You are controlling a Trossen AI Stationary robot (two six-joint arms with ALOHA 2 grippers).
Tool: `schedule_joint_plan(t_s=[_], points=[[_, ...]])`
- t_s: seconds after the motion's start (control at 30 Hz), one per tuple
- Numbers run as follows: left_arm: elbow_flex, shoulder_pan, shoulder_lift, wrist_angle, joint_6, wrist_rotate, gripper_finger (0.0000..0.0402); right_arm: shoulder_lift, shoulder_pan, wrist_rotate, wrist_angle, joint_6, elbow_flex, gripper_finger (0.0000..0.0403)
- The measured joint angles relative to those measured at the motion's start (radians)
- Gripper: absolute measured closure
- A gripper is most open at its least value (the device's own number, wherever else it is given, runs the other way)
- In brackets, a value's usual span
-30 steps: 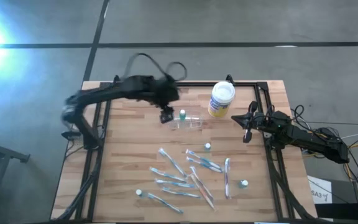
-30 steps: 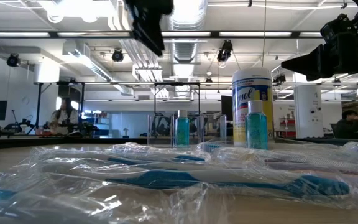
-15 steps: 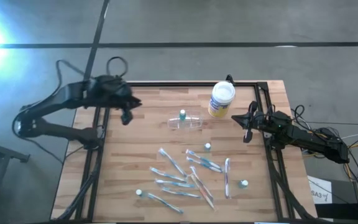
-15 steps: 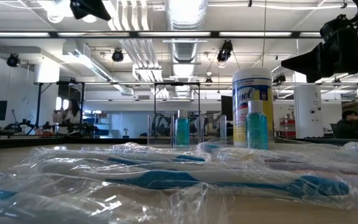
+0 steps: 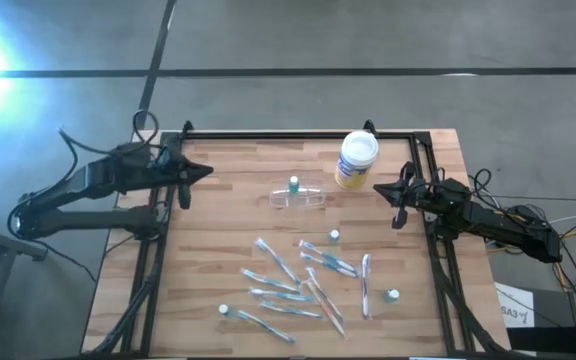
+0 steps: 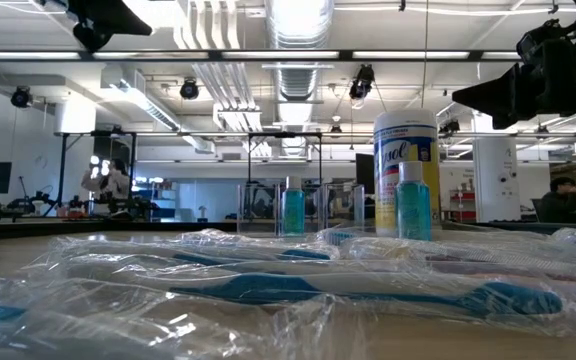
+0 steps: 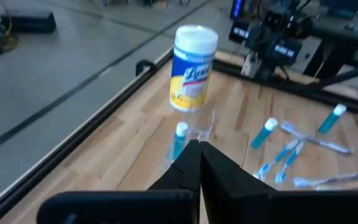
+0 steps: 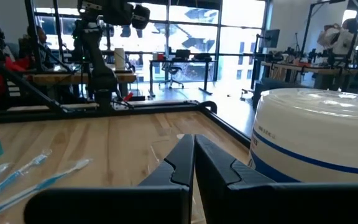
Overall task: Pick & Place toothbrushing station
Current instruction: Put the blue mouthwash into the transparent organizer
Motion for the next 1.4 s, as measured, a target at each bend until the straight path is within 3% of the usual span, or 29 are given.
schedule_joint_plan(t_s=[0.4,0.87,1.4], points=[[-0.193,-0.001,-0.193,0.129,-0.007,0.0,0.04,0.0,0.0,-0.001,0.0,0.0,0.0,0.0394],[-0.349,0.0,-0.401,0.149,-0.065,-0.009,0.0401,0.0,0.0,-0.001,0.0,0.0,0.0,0.0394],[-0.555,-0.001,-0.549,0.258,-0.073,0.0,0.0401,0.0,0.0,0.0,-0.001,0.043,0.0,0.0394]])
